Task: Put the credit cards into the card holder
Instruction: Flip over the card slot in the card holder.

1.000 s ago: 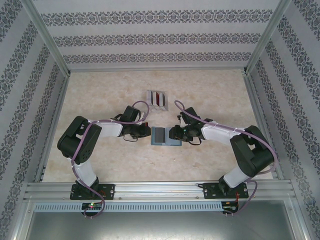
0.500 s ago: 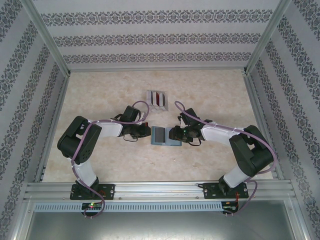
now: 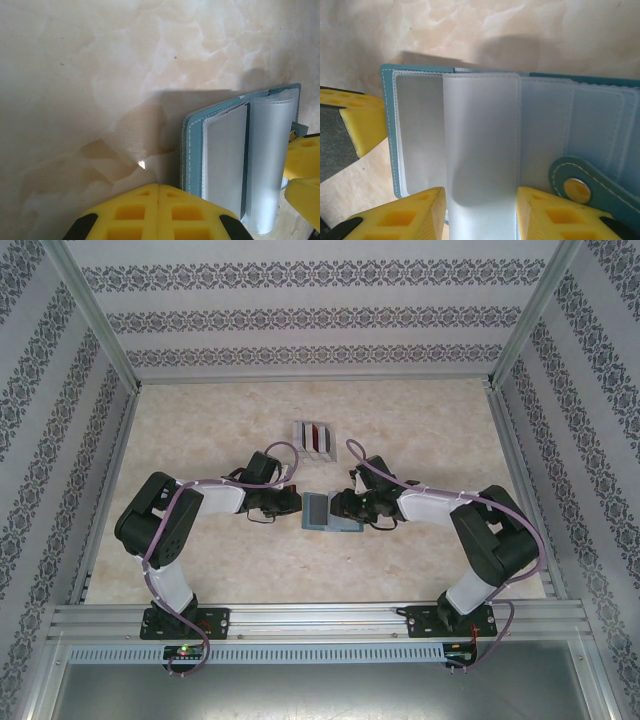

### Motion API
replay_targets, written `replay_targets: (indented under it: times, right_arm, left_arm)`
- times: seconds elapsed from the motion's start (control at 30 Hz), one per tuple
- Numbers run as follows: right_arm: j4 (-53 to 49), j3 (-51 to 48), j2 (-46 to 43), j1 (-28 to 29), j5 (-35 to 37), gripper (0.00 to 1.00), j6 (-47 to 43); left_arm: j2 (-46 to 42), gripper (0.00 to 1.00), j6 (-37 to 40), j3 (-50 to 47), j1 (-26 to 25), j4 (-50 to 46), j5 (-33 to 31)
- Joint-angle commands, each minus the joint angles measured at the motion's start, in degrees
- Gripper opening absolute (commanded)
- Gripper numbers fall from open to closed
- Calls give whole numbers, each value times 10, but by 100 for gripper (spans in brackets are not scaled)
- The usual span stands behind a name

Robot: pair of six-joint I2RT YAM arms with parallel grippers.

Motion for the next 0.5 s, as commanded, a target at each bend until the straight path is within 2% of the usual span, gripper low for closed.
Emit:
replay_targets:
  times: [0.0,0.2,0.47]
  right_arm:
    - [52,2,19,7,-34,43,26]
    - [87,20,31,25,-56,43,42]
    - [80,46,29,50,-61,42,32]
  left_arm:
    - [36,0,5,-13,-1,-3,-36]
    - [39,0,3,-12,-1,-2,-32]
    - [35,0,0,-16,0,0,-36]
